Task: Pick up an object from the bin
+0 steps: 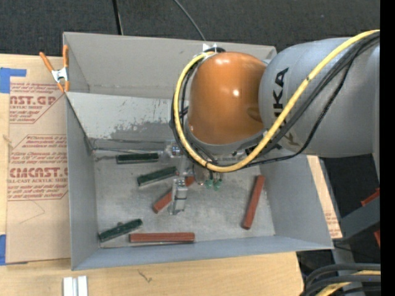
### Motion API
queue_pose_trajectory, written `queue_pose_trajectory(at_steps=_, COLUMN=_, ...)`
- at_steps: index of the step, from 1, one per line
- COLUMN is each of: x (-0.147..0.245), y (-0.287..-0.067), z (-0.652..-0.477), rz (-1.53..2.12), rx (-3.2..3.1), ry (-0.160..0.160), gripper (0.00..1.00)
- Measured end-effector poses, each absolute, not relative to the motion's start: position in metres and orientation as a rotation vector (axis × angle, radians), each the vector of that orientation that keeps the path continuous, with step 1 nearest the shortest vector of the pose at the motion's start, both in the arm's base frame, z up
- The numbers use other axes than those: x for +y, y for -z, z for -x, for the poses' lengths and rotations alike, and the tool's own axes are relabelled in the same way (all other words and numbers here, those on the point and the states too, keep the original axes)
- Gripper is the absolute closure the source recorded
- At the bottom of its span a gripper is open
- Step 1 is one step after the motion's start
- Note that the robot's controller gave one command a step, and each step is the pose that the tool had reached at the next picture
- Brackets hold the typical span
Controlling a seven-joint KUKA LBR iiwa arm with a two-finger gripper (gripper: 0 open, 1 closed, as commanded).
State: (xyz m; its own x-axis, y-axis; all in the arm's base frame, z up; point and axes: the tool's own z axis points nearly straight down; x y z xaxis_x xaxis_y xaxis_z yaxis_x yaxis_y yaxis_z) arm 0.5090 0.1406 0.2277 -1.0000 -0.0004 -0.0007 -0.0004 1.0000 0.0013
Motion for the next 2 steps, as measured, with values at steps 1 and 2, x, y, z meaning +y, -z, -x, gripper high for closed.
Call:
queue_pose_trajectory(at_steps=1, x=0.14, y=-0.228, z=-0.509, rz=0.001, rx=3.141, ry=-0.002, gripper=0.0)
queue_pose_trajectory(at_steps=2, x=0.16, y=-0.179, z=-0.538, rz=-0.069, rx=3.131, ry=-0.006, gripper=0.0)
